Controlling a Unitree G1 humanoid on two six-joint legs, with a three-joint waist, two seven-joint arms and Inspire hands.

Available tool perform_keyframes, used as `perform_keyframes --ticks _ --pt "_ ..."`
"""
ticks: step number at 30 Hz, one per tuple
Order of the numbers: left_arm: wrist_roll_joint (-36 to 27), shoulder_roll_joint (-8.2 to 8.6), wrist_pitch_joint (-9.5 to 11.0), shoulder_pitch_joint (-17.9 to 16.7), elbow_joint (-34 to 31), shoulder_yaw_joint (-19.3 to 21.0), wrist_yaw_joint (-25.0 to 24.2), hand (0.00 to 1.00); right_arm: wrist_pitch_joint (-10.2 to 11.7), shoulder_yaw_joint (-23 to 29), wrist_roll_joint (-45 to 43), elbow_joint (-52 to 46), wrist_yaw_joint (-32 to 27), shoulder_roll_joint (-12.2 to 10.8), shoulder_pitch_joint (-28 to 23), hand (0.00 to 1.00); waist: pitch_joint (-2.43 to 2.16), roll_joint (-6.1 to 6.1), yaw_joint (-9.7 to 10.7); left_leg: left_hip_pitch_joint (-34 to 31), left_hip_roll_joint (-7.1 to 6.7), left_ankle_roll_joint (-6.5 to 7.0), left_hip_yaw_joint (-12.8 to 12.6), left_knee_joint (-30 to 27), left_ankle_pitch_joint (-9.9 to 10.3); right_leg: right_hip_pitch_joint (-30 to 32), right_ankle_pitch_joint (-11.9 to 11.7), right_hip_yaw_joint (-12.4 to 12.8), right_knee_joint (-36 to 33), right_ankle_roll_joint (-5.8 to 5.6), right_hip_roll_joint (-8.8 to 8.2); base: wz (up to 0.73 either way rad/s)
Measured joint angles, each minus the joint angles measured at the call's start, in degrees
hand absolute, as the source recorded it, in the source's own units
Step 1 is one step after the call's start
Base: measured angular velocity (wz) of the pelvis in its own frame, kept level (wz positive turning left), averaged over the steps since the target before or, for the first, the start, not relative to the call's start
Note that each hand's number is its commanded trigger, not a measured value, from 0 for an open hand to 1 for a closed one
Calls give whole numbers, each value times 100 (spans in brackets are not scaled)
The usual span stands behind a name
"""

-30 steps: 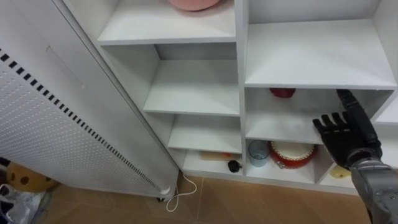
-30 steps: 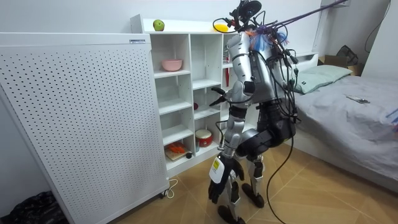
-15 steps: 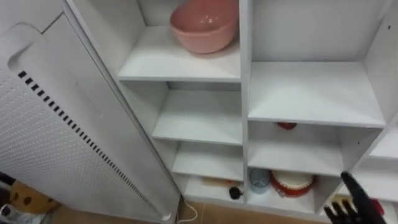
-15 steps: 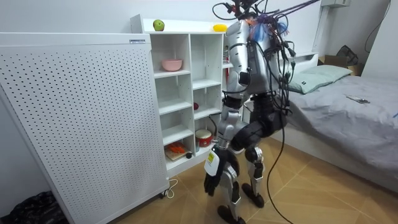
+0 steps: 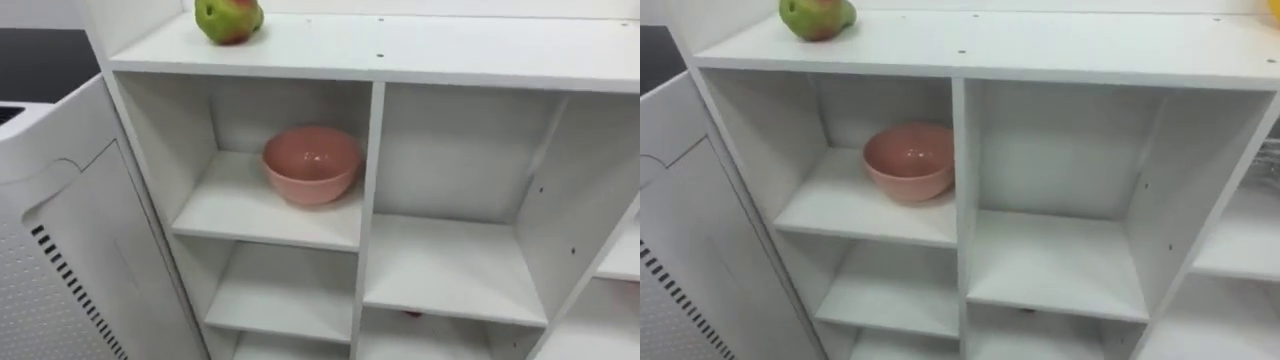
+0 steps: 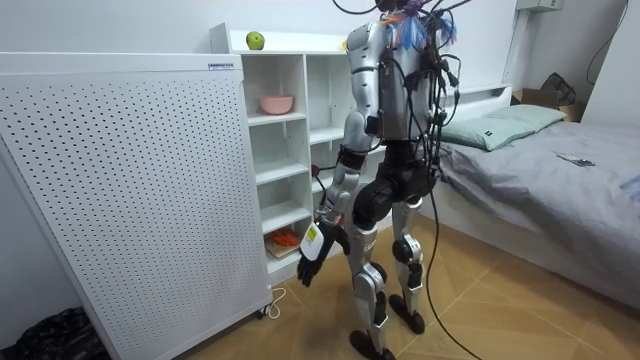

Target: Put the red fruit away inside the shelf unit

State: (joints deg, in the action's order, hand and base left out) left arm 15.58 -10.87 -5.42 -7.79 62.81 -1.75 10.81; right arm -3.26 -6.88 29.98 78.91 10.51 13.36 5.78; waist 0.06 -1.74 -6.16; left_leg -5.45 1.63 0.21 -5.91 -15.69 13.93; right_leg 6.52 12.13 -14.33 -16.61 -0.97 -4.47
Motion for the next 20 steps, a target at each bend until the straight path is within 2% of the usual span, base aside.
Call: perform_keyframes --ticks 5,8,13,18,20 --pt "33 96 -61 -62 -53 85 169 0 -56 -195 -905 -45 -66 -149 -265 0 34 -91 144 492 5 -2 46 310 1 -637 -140 -22 483 -60 95 5" --pt "35 149 -182 -78 -82 339 255 0 -129 -181 -1214 -113 -71 -251 -453 0 13 -173 174 719 10 -3 36 412 2 -879 -186 5 621 -69 126 0" --pt "30 244 -326 -72 -97 538 269 0 -162 -62 -1272 -286 -162 -269 -699 0 9 -150 198 919 7 -2 14 494 1 -1071 -216 20 704 -85 141 -1" --pt "29 302 -340 -69 -95 609 258 0 -148 -54 -1274 -416 -191 -270 -798 0 14 -120 253 1026 17 -6 -7 502 0 -1151 -216 53 719 -84 159 -1" --pt "30 319 -334 -35 -96 609 248 0 -130 -61 -1271 -508 -235 -270 -838 0 16 -104 267 1088 21 -6 -47 556 0 -1178 -216 187 718 -84 171 -8"
